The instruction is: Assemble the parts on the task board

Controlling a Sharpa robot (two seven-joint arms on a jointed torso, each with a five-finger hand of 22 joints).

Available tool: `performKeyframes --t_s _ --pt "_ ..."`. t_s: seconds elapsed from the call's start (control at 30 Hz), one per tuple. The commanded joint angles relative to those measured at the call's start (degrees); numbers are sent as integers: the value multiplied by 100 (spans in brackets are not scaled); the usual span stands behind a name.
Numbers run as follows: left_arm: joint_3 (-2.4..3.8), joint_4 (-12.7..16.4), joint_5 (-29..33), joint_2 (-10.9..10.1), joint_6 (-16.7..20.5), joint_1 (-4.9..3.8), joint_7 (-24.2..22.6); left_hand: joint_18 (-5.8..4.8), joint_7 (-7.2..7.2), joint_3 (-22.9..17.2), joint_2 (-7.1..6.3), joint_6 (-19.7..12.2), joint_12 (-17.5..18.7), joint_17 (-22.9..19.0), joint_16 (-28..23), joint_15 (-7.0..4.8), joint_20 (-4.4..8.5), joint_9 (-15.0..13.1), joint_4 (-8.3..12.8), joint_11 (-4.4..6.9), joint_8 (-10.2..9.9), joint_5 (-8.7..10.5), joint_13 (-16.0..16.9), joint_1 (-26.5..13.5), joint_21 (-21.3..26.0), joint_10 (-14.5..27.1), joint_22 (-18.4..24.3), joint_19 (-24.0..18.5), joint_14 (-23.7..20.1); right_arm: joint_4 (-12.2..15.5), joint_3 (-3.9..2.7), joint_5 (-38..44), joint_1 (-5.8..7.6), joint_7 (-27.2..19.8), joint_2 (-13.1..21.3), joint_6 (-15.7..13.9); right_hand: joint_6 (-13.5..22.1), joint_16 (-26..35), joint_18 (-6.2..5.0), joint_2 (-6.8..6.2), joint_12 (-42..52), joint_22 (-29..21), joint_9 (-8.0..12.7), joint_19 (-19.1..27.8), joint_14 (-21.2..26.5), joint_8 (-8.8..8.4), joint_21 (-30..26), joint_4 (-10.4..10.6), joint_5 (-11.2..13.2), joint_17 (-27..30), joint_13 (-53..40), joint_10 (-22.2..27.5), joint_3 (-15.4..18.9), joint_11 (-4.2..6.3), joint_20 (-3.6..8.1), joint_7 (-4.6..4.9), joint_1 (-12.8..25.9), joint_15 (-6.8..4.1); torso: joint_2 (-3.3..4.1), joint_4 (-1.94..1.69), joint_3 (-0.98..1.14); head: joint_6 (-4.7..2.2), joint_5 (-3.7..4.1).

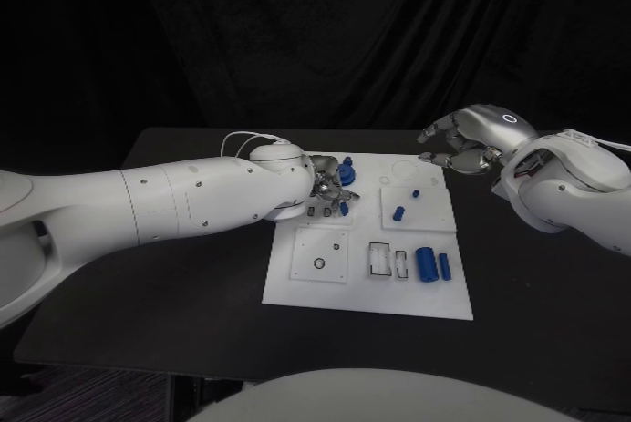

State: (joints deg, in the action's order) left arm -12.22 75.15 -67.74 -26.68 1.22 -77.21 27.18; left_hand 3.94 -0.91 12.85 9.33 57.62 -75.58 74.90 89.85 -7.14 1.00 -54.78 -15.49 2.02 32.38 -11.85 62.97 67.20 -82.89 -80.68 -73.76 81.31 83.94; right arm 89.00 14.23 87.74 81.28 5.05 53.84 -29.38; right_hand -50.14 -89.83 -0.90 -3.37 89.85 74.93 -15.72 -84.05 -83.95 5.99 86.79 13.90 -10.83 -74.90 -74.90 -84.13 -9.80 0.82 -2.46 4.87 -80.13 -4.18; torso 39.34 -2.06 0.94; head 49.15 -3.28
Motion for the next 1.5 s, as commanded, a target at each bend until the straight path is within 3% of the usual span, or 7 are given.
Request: performKeyframes --t_s 0.03,0.9,1.5 --pt "5 -4 -19 21 -97 16 -17 -29 1 -43 -14 -2 -1206 1510 15 -33 -5 -8 1 277 -31 -37 2465 64 22 -821 7 -17 606 -3 -5 12 -16 60 -3 2 -46 -17 -5 27 15 1383 -4 -392 -605 23 -28 -23 -15 -1510 -1510 -587 7 -46 -26 3 5 46 -2 -6 2 13 9" --pt "5 -80 -19 114 -268 50 -75 -13 16 -106 -12 -34 -1139 1510 15 -22 -13 -80 15 263 -103 -80 2401 121 76 -786 81 -65 606 -13 -5 12 -19 57 -23 5 -55 -17 -5 27 15 1382 -2 -390 -605 19 -31 -26 -16 -1510 -1510 -587 10 -46 -26 4 12 46 11 -4 5 65 54" --pt "5 -97 -19 122 -350 63 -113 -1 51 -196 -77 -118 -1095 1510 15 2 -34 -159 75 234 -275 -220 2362 231 133 -760 136 -107 606 -28 -5 12 -21 53 -27 9 -58 -17 -8 26 15 1378 -1 -385 -605 15 -40 -30 -17 -1510 -1510 -587 11 -46 -26 4 12 46 6 -4 4 85 49"
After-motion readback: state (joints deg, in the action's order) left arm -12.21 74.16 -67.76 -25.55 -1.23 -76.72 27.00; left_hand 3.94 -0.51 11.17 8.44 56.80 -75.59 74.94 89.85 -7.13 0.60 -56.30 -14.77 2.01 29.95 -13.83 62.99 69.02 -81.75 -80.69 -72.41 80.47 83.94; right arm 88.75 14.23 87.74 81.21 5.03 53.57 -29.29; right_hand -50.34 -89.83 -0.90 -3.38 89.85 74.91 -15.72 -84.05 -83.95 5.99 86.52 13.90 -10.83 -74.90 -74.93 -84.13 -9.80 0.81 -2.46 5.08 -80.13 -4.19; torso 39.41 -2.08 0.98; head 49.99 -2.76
